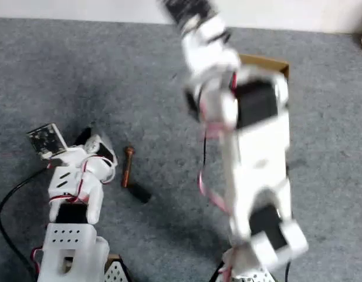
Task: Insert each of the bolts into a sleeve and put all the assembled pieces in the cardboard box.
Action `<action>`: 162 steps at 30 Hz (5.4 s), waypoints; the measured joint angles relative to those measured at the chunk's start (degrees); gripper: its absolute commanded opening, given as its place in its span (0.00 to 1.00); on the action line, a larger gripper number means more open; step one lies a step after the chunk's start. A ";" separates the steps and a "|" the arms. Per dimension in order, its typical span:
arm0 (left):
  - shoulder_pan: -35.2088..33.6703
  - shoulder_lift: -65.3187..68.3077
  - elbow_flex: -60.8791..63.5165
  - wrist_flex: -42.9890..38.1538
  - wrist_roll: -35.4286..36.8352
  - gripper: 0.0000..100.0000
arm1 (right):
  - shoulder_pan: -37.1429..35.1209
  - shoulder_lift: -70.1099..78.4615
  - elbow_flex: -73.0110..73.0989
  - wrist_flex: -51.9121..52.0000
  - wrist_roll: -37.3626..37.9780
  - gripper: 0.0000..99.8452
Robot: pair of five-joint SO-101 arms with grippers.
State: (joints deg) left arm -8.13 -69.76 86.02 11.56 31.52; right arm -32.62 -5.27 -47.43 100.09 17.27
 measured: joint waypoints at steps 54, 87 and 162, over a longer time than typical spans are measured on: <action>-15.74 0.26 -3.43 0.00 -0.18 0.01 | -27.25 15.12 72.44 -51.96 -1.23 0.17; -14.77 0.00 -4.66 0.00 0.00 0.01 | -23.82 19.34 67.34 -47.91 -8.26 0.10; 13.27 88.88 -75.16 61.98 -10.20 0.14 | 24.62 -50.37 104.35 -30.42 11.34 0.00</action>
State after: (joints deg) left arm 5.14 19.12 10.86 73.54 21.32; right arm -8.00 -55.65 56.92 69.67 28.62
